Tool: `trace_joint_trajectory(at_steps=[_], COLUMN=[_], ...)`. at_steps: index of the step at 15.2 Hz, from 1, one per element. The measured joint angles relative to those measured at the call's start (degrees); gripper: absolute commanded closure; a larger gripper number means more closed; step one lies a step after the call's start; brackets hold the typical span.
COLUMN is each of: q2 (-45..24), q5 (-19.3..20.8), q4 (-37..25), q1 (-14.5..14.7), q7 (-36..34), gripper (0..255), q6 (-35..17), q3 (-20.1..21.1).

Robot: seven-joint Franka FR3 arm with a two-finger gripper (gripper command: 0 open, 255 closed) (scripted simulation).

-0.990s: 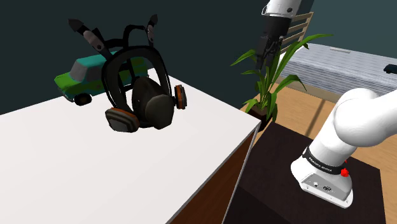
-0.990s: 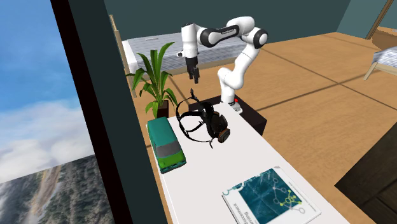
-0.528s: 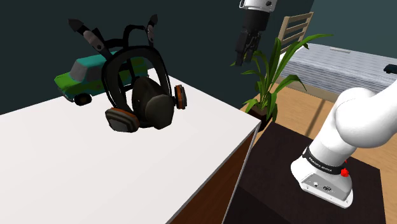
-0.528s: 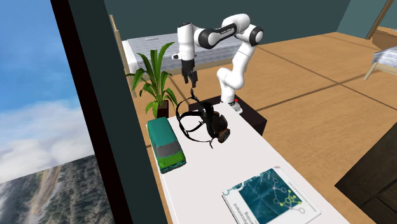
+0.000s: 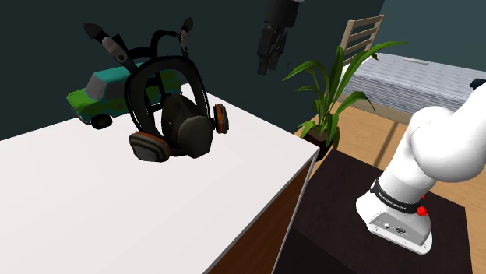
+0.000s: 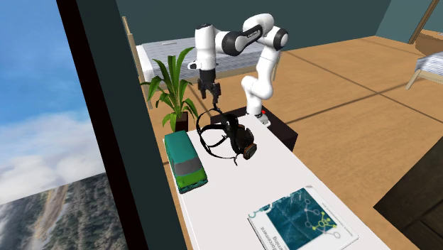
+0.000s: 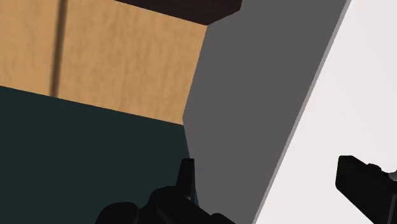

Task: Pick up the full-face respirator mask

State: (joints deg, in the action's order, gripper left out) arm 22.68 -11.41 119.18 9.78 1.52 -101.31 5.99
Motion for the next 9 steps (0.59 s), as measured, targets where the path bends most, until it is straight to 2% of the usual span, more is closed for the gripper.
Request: trace_joint_trajectory(at_steps=[9], q2=[-12.1], q5=[1.0], q4=[-15.0], q1=[4.3], q7=[1.4], gripper=[0], q6=[-0.9], q3=[5.4])
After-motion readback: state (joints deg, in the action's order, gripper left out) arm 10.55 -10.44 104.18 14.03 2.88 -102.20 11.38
